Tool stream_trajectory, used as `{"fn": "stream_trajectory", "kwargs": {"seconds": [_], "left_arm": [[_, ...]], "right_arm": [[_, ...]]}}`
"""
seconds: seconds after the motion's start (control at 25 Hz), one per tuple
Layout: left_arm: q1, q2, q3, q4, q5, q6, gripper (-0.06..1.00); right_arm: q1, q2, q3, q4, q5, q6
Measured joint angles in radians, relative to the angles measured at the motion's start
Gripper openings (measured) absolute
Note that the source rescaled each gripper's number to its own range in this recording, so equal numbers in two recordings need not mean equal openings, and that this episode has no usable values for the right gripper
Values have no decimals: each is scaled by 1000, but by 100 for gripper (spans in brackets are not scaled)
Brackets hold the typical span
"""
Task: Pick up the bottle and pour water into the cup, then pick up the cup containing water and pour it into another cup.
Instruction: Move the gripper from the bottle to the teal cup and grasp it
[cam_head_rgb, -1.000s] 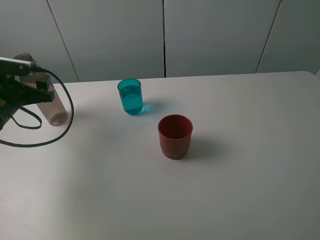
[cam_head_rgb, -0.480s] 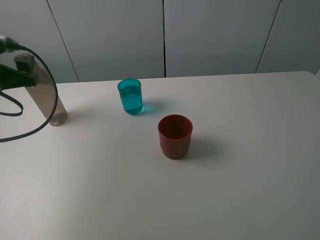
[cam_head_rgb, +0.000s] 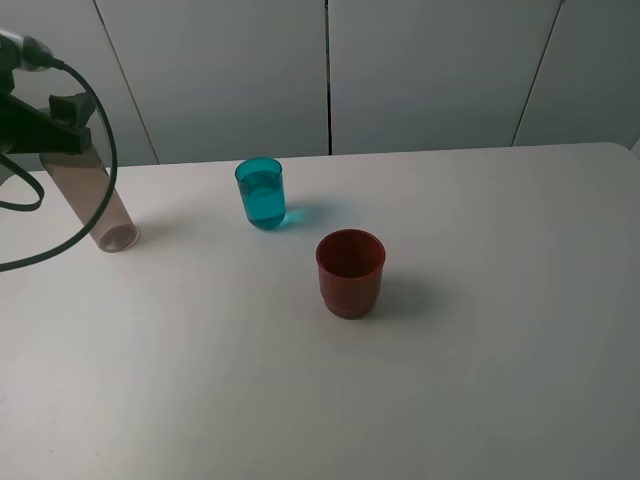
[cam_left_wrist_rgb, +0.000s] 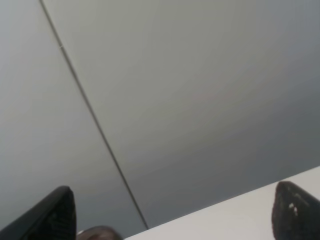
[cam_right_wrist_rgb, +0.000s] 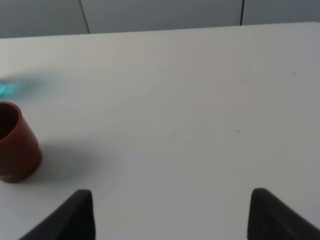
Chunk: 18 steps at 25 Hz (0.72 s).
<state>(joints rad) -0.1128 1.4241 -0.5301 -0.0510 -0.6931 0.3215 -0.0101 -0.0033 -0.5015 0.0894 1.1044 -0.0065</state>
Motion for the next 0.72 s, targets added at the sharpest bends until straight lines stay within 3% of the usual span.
{"fn": "stream_trajectory", "kwargs": {"seconds": [0.2,0.4,0.72], "left_arm": [[-86,35,-33,-2,34,20,99],[-159,139,-33,-4,-5,-6,97],[-209,296,-62,8,-20,-55,99]], "right_arm": [[0,0,0,0,0,0],[0,0,0,0,0,0],[0,0,0,0,0,6]]}}
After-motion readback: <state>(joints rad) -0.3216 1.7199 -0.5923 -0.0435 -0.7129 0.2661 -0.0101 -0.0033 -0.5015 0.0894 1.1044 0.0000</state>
